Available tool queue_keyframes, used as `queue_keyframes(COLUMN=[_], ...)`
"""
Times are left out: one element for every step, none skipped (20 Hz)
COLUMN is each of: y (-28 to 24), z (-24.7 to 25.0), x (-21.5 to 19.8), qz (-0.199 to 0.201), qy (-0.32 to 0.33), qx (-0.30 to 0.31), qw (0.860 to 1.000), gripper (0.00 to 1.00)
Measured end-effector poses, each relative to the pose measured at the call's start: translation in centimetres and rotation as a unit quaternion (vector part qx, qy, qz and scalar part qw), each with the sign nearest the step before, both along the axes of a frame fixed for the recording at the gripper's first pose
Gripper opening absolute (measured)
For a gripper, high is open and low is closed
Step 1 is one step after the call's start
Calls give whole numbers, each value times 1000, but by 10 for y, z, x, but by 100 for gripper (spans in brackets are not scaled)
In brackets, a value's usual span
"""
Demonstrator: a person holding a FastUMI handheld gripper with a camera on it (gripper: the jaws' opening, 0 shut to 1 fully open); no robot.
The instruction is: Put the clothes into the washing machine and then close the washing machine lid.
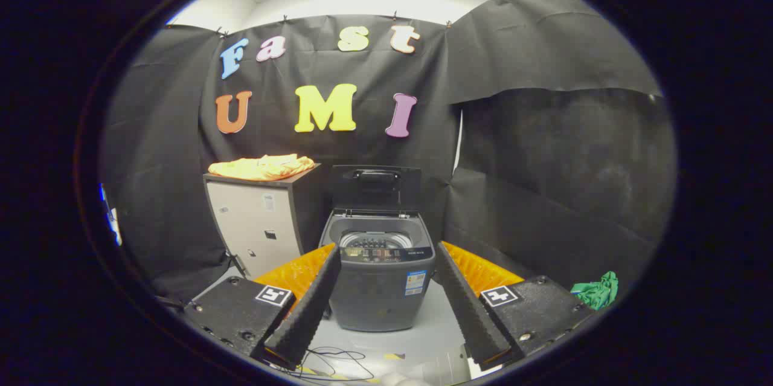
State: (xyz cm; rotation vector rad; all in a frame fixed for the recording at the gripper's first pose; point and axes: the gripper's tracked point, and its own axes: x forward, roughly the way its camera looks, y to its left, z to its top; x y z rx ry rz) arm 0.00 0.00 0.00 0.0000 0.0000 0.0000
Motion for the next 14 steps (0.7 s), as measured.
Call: queue_keyframes(y=[1,3,5,5,6,7,8,9,11,13,15,17,19,20], z=[1,2,2,3,4,5,5,6,5,5,3,3,2,3], x=[1,1,0,0,0,1,1,2,4,5,6,8,10,11], qz=[0,2,3,3,3,3,4,5,6,8,9,10,10,9], qy=[-2,-2,-2,-3,-4,-5,-6,-6,-5,-4,-3,-2,-2,-1], qx=[-1,-2,-1,-1,-1,-2,-1,0,0,0,0,1,3,6], qw=[1000,1000,1000,1000,1000,1000,1000,1000,1000,1000,1000,1000,1000,1000], gripper=[99,99,99,99,99,99,99,99,99,99,99,99,99,99])
